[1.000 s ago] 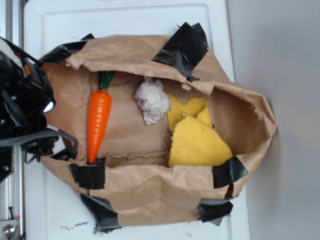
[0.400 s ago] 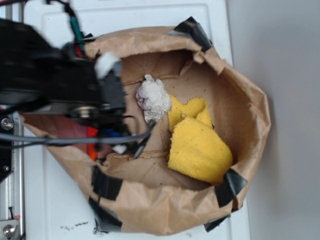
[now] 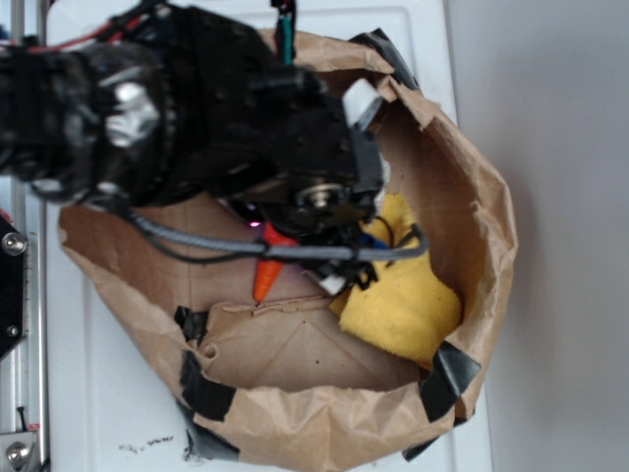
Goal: Grab the carrot.
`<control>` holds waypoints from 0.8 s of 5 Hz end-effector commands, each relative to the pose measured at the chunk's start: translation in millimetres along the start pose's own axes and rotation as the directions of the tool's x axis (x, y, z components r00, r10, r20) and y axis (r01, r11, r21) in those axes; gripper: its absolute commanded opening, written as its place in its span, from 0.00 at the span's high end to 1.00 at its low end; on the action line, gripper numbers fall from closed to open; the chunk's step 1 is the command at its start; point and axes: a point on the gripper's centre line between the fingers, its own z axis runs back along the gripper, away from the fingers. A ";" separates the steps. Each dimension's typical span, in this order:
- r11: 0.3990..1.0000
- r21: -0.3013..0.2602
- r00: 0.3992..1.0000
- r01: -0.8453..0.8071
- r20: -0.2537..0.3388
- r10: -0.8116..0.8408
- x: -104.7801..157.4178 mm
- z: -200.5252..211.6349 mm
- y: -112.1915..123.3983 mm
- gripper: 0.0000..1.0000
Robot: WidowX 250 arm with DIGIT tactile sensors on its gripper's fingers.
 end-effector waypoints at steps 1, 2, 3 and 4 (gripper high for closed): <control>0.997 -0.076 0.999 -0.001 0.053 0.005 23.1 23.6 7.7 0.00; 0.996 -0.090 0.999 0.008 0.042 -0.004 19.8 18.6 14.3 1.00; 0.997 -0.077 0.998 0.005 0.057 0.000 20.3 15.9 12.7 1.00; 0.998 -0.058 0.997 0.026 0.074 -0.021 22.3 12.5 11.0 0.39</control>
